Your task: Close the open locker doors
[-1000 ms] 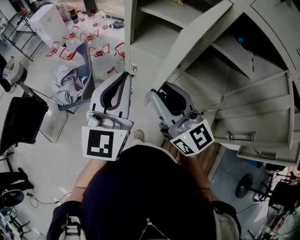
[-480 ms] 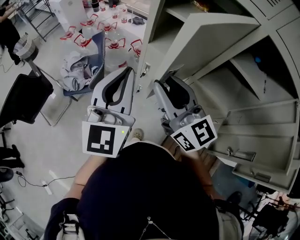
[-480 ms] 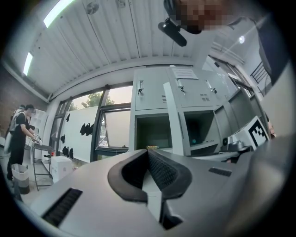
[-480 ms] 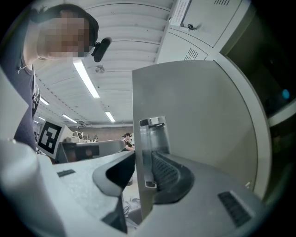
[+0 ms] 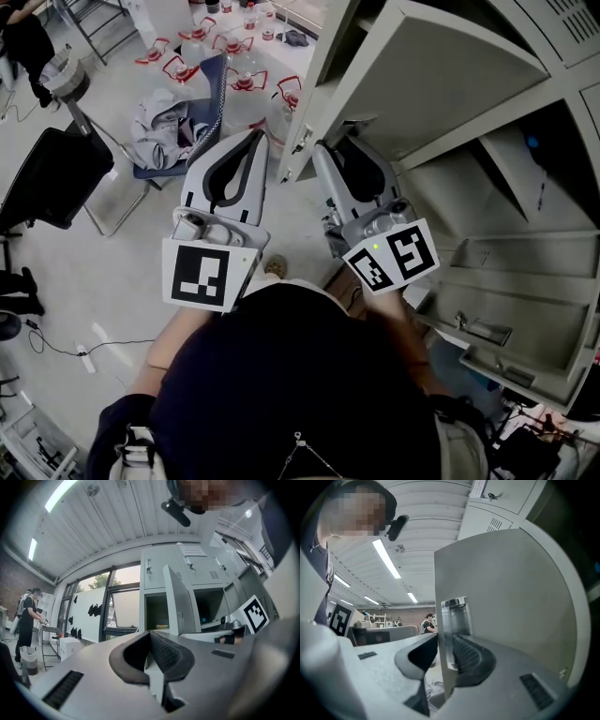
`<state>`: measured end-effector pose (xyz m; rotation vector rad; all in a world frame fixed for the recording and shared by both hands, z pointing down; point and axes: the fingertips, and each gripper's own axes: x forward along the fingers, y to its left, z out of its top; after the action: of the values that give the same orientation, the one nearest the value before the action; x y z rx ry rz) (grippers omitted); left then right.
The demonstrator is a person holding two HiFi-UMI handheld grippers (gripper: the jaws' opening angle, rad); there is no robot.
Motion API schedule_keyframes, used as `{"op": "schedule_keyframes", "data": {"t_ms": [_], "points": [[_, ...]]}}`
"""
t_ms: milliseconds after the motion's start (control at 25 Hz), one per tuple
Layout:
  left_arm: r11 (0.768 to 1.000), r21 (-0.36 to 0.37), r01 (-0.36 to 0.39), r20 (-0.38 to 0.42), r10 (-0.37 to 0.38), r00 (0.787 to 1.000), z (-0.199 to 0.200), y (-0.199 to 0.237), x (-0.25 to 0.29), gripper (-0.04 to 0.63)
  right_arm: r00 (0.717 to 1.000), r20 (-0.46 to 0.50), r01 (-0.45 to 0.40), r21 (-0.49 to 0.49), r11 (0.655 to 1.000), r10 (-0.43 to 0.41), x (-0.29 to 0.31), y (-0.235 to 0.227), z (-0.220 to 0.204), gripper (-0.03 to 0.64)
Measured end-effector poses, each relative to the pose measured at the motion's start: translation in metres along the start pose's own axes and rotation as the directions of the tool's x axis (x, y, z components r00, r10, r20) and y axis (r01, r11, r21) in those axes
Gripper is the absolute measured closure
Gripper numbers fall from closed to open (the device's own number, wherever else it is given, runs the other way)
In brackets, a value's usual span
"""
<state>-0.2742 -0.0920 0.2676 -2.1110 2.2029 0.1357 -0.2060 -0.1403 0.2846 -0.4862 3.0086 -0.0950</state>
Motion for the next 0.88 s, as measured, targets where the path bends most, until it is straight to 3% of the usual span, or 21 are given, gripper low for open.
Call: {"op": "schedule_keyframes", "data": {"t_ms": [200, 480, 880], "points": [[1.0, -0.003, 0.015, -0.007, -0.015, 1.0, -0.003, 0.013, 0.011, 0.592, 1.0, -0.002, 0.025, -0.002, 1.0, -0.025, 0.015, -0.007, -0.001, 0.518], [0.994, -0.016, 0.105, 0.008, -0.105, 0.994, 0.002, 0.035, 0.042, 0.592, 0.995, 0.002, 0.102, -0.023, 0.995, -0.102, 0.041, -0.017, -0.003, 0.522], [0.966, -0.026, 0.258, 0.039, -0.257, 0.966, -0.005, 0.056, 0.094, 0.592, 0.971, 0.039, 0.238, -0.045, 0.97, -0.236, 0.069, -0.039, -0.006, 0.525]]}}
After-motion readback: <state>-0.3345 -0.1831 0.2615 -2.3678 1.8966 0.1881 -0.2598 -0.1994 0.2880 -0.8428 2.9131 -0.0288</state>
